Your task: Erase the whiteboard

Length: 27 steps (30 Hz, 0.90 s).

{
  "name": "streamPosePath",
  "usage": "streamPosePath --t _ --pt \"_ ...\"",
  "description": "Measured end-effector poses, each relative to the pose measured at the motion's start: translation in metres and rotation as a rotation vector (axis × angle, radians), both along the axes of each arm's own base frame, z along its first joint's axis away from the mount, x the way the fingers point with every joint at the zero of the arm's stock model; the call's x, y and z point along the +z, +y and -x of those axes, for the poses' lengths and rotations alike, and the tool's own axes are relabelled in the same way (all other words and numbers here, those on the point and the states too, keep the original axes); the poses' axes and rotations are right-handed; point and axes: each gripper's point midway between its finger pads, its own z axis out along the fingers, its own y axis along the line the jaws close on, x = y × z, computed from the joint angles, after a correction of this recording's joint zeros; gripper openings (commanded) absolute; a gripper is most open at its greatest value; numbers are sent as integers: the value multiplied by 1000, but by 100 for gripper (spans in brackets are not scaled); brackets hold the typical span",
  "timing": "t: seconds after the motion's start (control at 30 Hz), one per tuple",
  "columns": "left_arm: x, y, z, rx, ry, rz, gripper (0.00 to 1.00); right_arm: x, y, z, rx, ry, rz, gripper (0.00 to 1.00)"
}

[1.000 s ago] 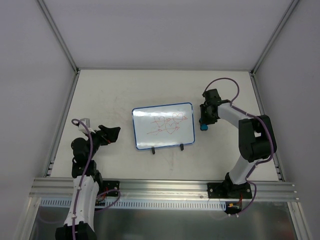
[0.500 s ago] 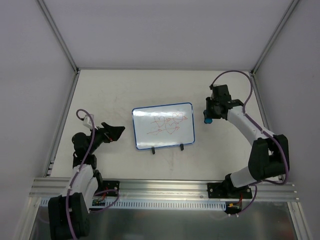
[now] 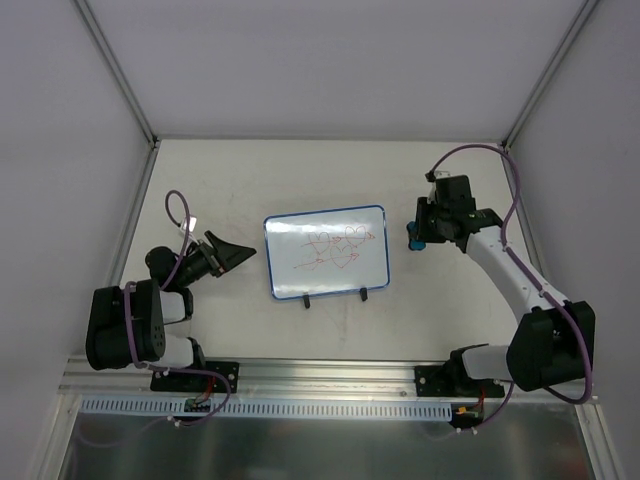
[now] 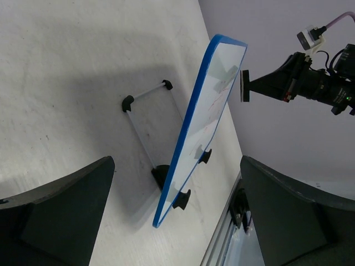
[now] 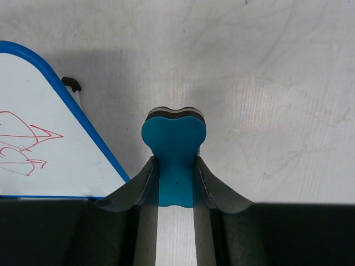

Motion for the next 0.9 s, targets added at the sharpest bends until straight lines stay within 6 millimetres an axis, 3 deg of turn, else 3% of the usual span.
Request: streamPosePath --t 0.23,0.67,0.9 --pt "12 -8 -8 -72 -39 7 94 8 1 5 8 -23 -16 18" --pt "28 -27 -46 -188 -104 -7 84 21 -2 24 13 -80 -36 18" --pt "26 -55 -52 -312 -127 -12 75 41 -1 29 23 -158 -65 18"
